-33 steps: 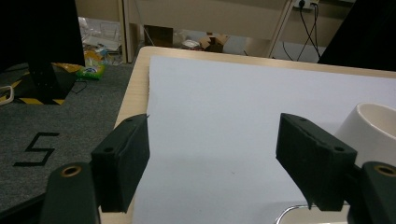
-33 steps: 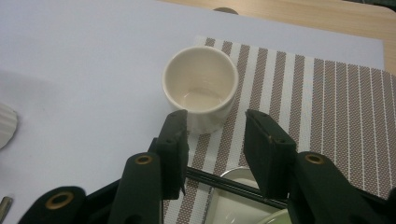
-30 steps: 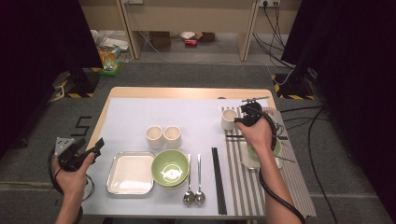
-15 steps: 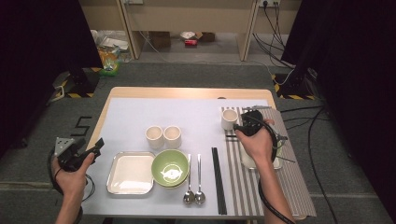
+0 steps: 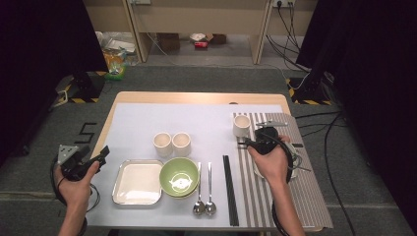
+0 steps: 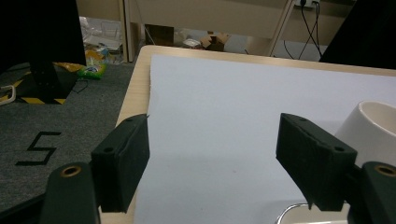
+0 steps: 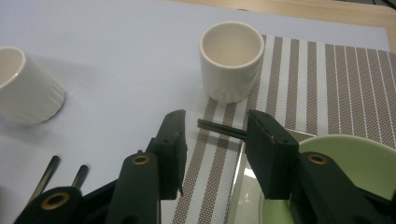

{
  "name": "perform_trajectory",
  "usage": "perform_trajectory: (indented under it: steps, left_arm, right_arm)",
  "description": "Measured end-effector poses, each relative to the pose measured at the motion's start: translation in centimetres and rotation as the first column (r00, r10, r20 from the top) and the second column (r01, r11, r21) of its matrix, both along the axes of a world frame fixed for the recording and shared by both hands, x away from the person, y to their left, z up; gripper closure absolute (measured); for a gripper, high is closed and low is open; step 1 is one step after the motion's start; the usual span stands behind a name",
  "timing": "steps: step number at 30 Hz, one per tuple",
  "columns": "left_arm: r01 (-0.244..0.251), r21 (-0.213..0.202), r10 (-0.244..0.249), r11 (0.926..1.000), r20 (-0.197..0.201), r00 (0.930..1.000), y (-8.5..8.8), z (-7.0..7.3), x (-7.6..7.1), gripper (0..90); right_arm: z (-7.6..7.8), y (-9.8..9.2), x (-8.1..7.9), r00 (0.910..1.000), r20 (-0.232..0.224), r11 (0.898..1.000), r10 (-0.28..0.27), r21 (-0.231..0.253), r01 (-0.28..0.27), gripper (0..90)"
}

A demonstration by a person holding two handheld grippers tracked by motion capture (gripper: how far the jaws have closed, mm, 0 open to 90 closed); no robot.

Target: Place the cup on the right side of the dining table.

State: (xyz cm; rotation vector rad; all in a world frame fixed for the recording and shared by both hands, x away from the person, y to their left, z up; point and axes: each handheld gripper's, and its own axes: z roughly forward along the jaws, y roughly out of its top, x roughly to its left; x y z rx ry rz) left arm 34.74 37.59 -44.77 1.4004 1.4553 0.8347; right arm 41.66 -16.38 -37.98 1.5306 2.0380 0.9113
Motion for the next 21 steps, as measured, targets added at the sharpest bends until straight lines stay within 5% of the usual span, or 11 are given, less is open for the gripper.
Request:
perform_trajectory:
  steps: [21]
  left_arm:
    - [0.002, 0.004, -0.002, 1.0, -0.006, 1.0, -0.1, -0.2, 0.1, 25.0]
  right_arm:
    - [-1.2, -0.4, -2.2, 0.9996, 0.027, 1.0, 0.009, 0.011, -0.01, 56.0]
